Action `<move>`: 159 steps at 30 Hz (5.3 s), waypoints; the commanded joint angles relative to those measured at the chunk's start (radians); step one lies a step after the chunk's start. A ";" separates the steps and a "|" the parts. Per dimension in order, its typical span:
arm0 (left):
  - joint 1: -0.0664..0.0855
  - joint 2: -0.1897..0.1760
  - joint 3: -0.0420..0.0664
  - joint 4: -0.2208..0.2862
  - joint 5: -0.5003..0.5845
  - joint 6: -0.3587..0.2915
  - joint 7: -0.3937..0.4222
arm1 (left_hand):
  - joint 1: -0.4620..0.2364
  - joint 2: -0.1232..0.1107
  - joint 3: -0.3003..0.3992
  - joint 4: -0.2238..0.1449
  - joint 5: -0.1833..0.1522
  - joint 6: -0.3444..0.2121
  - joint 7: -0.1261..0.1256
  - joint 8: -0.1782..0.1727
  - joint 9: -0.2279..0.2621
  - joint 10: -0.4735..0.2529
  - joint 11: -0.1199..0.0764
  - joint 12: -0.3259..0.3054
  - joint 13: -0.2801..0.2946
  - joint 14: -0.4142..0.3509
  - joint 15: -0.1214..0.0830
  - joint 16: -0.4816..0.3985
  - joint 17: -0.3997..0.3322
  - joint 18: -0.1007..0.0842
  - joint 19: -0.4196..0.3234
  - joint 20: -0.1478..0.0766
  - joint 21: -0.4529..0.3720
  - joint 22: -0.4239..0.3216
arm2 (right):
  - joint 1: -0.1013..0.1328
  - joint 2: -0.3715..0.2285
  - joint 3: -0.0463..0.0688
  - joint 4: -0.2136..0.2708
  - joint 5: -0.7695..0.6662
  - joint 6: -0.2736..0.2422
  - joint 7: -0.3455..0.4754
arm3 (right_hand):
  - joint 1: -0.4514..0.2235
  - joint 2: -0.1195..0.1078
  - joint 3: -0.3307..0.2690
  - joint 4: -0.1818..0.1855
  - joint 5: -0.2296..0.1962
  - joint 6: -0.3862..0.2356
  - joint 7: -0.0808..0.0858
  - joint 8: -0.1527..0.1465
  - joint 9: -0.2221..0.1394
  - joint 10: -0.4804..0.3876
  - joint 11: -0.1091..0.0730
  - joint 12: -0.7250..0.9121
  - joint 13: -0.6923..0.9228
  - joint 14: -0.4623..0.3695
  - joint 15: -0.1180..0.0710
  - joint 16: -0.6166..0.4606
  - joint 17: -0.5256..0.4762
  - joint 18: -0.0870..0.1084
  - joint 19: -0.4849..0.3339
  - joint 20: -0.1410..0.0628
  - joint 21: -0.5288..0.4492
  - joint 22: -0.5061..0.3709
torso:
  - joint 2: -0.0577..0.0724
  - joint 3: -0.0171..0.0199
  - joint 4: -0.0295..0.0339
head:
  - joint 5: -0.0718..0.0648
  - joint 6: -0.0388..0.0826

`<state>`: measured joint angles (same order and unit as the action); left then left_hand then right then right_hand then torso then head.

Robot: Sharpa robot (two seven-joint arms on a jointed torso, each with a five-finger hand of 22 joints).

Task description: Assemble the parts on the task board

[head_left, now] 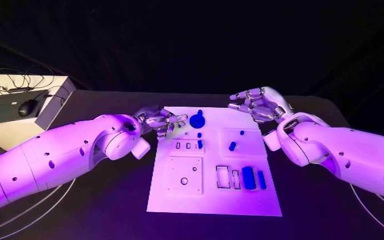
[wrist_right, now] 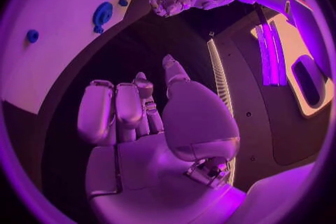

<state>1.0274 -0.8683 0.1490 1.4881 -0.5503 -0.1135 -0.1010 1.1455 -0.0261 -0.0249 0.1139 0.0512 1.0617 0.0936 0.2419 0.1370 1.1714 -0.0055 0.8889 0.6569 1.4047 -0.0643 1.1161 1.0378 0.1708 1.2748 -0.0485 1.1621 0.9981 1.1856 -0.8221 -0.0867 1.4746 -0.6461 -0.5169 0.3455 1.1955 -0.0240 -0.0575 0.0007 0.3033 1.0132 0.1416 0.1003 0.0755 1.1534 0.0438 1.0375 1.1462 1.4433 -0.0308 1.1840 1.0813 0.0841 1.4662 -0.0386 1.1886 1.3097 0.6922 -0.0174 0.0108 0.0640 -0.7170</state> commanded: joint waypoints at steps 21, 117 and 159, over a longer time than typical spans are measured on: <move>0.211 0.203 -0.115 -0.079 -0.225 0.250 -0.564 | -0.112 -0.005 0.113 0.082 0.001 -0.101 -0.052 0.253 0.460 0.035 -0.031 -0.013 0.116 0.019 -0.023 0.062 0.059 -0.047 0.045 -0.028 0.070 0.107 | 0.029 -0.099 0.002 0.043 0.039 0.039 -0.129 | -0.047 0.047 -0.031 -0.065 0.208 0.019 -0.046 0.089 0.320 0.011 -0.039 -0.034 0.012 0.004 -0.033 -0.043 -0.030 -0.014 0.033 -0.039 -0.051 0.156 | -0.031 0.0304 -0.0034 | -0.003 -0.022; 0.256 0.419 -0.225 -0.347 -0.159 0.440 -0.596 | -0.176 -0.072 0.399 -0.058 -0.001 -0.021 -0.050 0.034 0.650 0.050 -0.029 -0.079 0.226 0.022 -0.021 0.065 0.082 -0.049 0.061 -0.024 0.036 0.170 | 0.029 -0.077 0.001 0.024 0.016 0.043 -0.148 | -0.060 0.047 -0.014 -0.076 0.247 0.034 -0.043 0.033 0.341 0.012 -0.038 -0.038 0.019 0.005 -0.032 -0.045 -0.029 -0.013 0.035 -0.038 -0.058 0.155 | -0.027 0.0273 -0.0025 | -0.018 -0.047; 0.253 0.419 -0.225 -0.352 -0.118 0.453 -0.596 | -0.092 0.026 0.526 -0.228 0.007 -0.013 -0.053 -0.010 0.618 0.040 -0.033 -0.084 0.219 0.020 -0.023 0.064 0.078 -0.053 0.061 -0.025 0.029 0.191 | 0.029 -0.070 0.001 0.020 0.007 0.056 -0.153 | -0.061 0.048 -0.014 -0.074 0.245 0.034 -0.042 0.027 0.340 0.017 -0.037 -0.034 0.023 0.005 -0.032 -0.042 -0.026 -0.014 0.036 -0.038 -0.053 0.156 | -0.028 0.0272 -0.0025 | -0.020 -0.055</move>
<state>1.2814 -0.4493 -0.0752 1.1351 -0.6871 0.3214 -0.6971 1.0528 -0.0131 0.4910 -0.1093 0.0522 1.0402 0.0411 0.2322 0.7512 1.2206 -0.0373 0.8083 0.8749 1.4256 -0.0821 1.1818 1.1161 0.1304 1.3313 -0.0766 1.1954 1.1878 1.2145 -0.8932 -0.0860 1.4952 -0.6287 -0.4741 0.1910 1.1422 0.0235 -0.0743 -0.0760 0.5519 1.0426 0.0966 0.1301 0.4166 1.1650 0.0058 1.0026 1.1671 1.4469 -0.0556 1.1414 1.0534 0.0842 1.4677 -0.0691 1.1309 1.3083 0.6642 0.0095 0.0085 0.0430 -0.7717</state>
